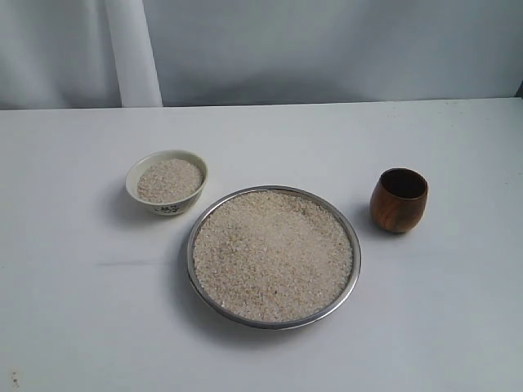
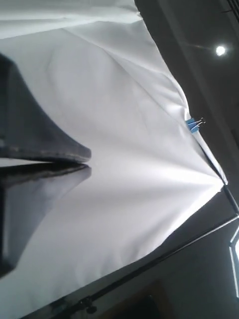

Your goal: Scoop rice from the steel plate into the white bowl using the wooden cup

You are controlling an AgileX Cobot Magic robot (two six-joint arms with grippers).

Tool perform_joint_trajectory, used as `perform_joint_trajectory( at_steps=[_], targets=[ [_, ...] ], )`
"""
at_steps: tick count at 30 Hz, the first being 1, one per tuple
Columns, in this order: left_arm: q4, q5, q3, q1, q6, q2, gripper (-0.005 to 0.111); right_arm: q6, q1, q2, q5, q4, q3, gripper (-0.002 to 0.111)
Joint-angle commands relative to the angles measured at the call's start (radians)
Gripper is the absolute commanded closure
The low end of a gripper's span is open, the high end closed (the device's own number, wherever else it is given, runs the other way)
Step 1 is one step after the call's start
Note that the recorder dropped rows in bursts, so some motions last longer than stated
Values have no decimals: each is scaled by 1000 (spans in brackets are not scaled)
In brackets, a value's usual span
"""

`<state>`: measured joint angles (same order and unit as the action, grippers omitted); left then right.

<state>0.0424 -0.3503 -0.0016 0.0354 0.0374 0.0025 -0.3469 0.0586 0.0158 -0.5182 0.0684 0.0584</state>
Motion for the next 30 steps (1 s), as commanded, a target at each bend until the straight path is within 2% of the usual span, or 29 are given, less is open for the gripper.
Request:
perform_joint_trajectory(
  at_steps=[1, 5, 7, 12, 15, 21, 30],
  targets=[
    [0, 4, 2, 6, -3, -3, 107, -70, 1, 123, 167, -10, 137, 108],
    [0, 4, 2, 6, -3, -3, 107, -80, 1, 283, 228, -31, 273, 108],
    [0, 4, 2, 6, -3, -3, 107, -78, 1, 368, 264, -114, 357, 108],
    [0, 4, 2, 6, 0, -3, 107, -80, 1, 562, 394, -471, 559, 108],
    [0, 4, 2, 6, 0, -3, 107, -80, 1, 636, 492, -505, 639, 108],
    [0, 4, 2, 6, 0, -3, 107, -76, -1, 779, 447, -519, 676, 108],
    [0, 4, 2, 6, -3, -3, 107, -74, -10, 1026, 424, -712, 676, 108]
  ],
)
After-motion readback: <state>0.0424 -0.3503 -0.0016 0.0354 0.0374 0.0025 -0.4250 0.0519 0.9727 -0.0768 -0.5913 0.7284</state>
